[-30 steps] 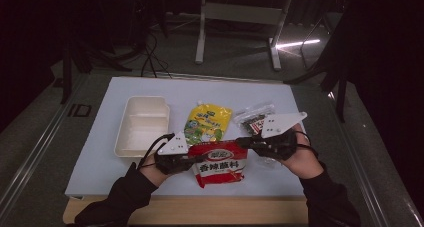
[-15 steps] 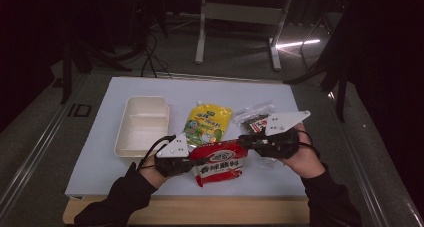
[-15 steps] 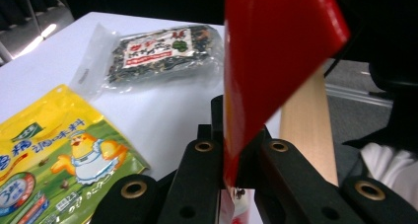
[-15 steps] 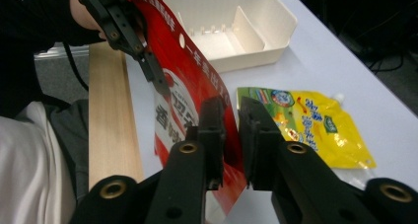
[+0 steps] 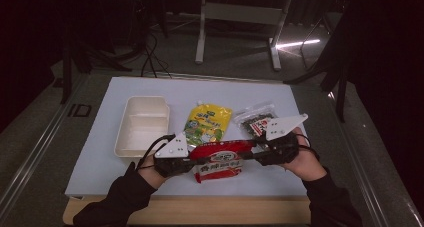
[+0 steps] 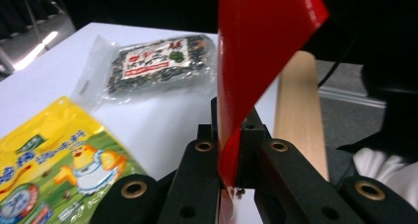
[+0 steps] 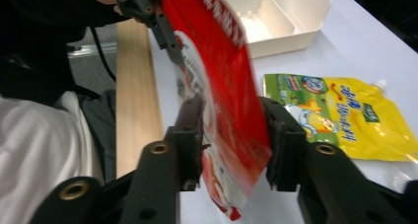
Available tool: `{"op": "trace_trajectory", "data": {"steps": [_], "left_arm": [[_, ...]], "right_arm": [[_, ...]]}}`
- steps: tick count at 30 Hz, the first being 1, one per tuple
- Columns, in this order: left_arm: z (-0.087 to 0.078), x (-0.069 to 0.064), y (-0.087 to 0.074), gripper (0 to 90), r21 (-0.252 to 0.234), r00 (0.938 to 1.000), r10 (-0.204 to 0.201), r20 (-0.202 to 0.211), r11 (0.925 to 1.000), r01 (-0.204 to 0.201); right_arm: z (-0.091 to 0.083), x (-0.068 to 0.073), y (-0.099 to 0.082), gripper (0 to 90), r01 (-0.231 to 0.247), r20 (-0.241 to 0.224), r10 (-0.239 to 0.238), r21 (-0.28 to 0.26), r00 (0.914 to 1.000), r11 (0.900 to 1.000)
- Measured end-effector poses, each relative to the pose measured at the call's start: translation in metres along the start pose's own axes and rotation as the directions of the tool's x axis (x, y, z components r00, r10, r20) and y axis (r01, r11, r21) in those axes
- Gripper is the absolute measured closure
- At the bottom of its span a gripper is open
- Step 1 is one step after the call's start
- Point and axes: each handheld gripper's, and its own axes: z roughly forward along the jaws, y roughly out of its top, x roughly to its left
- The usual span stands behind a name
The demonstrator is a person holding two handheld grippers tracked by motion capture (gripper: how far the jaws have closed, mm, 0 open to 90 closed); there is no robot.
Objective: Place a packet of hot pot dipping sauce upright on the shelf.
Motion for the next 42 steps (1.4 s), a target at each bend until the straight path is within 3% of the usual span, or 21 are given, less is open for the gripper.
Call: {"op": "trace_trajectory", "data": {"steps": [2,5,6,8,14,27,30,32,36,42], "left_arm": [[0.000,0.000,0.001,90.0,-0.010,1.0000,0.001,0.006,1.0000,-0.001],[-0.002,-0.001,0.004,90.0,-0.017,1.0000,0.005,0.002,0.9998,-0.005],[-0.003,-0.002,0.005,90.0,-0.018,0.9999,0.009,-0.005,0.9998,-0.009],[-0.003,-0.002,0.007,90.0,-0.023,0.9999,0.011,-0.003,0.9997,-0.011],[-0.004,-0.002,0.006,90.0,-0.035,0.9998,-0.009,-0.017,0.9993,0.008],[-0.005,-0.004,0.006,90.0,-0.067,0.9997,-0.021,-0.014,0.9976,0.020],[-0.005,-0.004,0.006,90.0,-0.070,0.9996,-0.024,-0.015,0.9973,0.023],[-0.005,-0.004,0.005,90.0,-0.063,0.9995,-0.024,-0.019,0.9978,0.023],[-0.005,-0.002,0.004,90.0,-0.062,0.9991,-0.035,-0.023,0.9975,0.034],[-0.006,0.001,0.002,90.0,-0.058,0.9990,-0.043,-0.016,0.9974,0.042]], "right_arm": [[0.000,0.000,-0.001,61.7,-0.004,-0.004,0.004,-0.005,1.0000,1.0000],[0.006,-0.001,-0.005,59.3,-0.002,-0.002,0.002,0.033,1.0000,0.9994],[0.011,-0.002,-0.007,64.7,-0.002,0.001,0.002,0.061,1.0000,0.9982],[0.015,-0.003,-0.008,67.2,-0.004,0.002,0.004,0.078,1.0000,0.9969],[0.019,-0.008,-0.013,71.1,-0.011,-0.032,0.013,0.089,0.9994,0.9960],[0.028,-0.009,-0.019,69.6,0.024,-0.038,-0.019,0.122,0.9991,0.9922],[0.031,-0.009,-0.020,75.5,0.026,-0.041,-0.021,0.127,0.9990,0.9915],[0.032,-0.009,-0.020,87.6,0.034,-0.055,-0.027,0.144,0.9981,0.9889],[0.033,-0.007,-0.019,89.8,0.026,-0.067,-0.016,0.152,0.9976,0.9881],[0.032,-0.003,-0.015,90.0,0.048,-0.060,-0.038,0.162,0.9974,0.9857]]}}
